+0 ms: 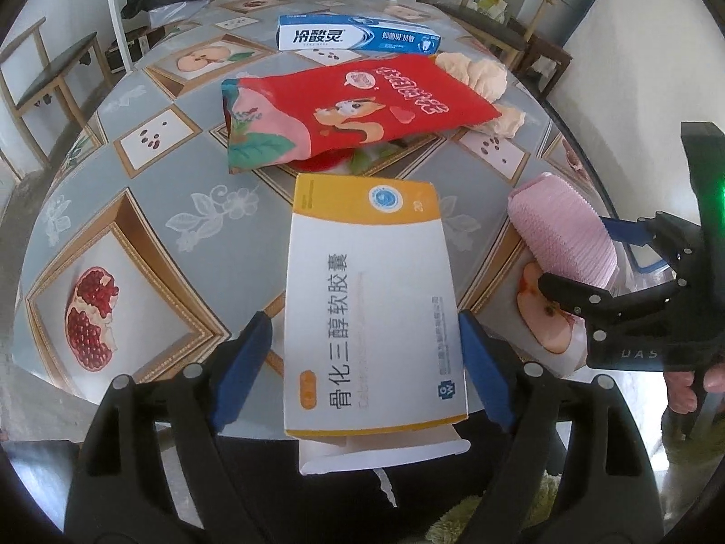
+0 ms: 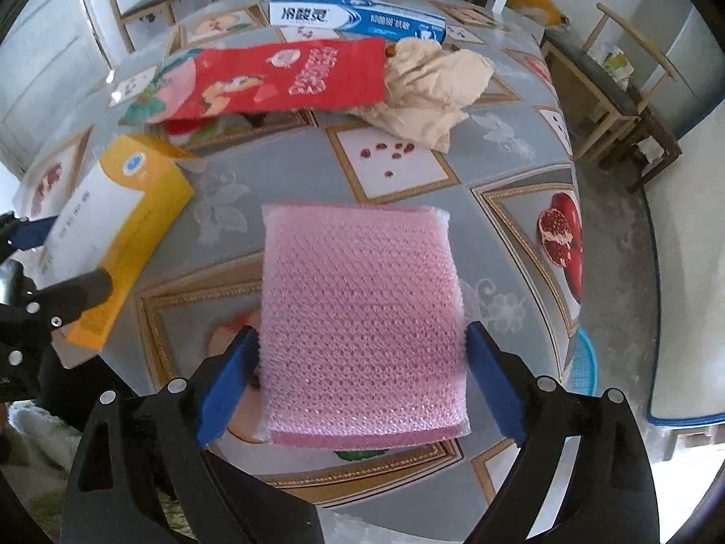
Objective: Collect trash
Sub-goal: 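Lift the medicine box with the left tool while the right tool lifts the pink sponge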
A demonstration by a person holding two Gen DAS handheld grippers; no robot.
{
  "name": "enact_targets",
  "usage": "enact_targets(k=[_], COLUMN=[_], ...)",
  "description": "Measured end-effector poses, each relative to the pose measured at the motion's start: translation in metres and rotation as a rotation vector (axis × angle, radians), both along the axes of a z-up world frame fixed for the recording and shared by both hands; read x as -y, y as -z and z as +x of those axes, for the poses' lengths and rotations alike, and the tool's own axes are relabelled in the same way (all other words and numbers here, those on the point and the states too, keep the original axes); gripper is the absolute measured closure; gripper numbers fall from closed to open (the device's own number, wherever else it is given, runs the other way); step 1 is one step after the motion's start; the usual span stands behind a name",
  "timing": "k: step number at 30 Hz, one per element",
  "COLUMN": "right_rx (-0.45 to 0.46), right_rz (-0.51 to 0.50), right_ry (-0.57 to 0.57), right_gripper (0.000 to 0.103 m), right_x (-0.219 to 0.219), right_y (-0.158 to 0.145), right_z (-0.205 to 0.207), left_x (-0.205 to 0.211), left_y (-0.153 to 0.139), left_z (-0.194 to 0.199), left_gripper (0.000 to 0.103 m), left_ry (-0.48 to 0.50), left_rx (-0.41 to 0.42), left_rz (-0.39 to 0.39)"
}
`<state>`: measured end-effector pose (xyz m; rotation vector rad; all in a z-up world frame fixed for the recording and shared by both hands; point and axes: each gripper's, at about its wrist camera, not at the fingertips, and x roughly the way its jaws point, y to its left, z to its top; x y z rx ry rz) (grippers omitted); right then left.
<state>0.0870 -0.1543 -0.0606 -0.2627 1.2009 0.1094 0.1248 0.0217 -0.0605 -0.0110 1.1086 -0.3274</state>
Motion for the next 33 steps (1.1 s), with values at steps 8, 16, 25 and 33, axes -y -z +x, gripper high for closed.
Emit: enact_targets(k=[8,16,25,33], right_rx=[-0.007,0.019,0.056,0.092], right_rz=[0.023,0.032,0.083,0.155], right_ry=[0.029,0.053,0.068,0.096], right_gripper=[0.022,0.024,0.025,0.025], right_x=[0.007,0.006,0.008,0.014], right_y=[0.0,-0.009,-0.031,-0.051], right_z=[-0.003,-0.009,-0.019,-0.027], left_x=[0.0,-0.004,-0.01,-0.014], left_y=[0.001,-0.003,-0.017,-0.03], left_z=[-0.005,-0.012,-0.025,-0.033], left_gripper=[0.036,0.037,0.037,0.037], left_ry=[-0.001,-0.007,-0.011,-0.017], left_rx=[0.012,0.034,0.082,0.123], left_rz=[-0.002,-0.034,-0.069,-0.097])
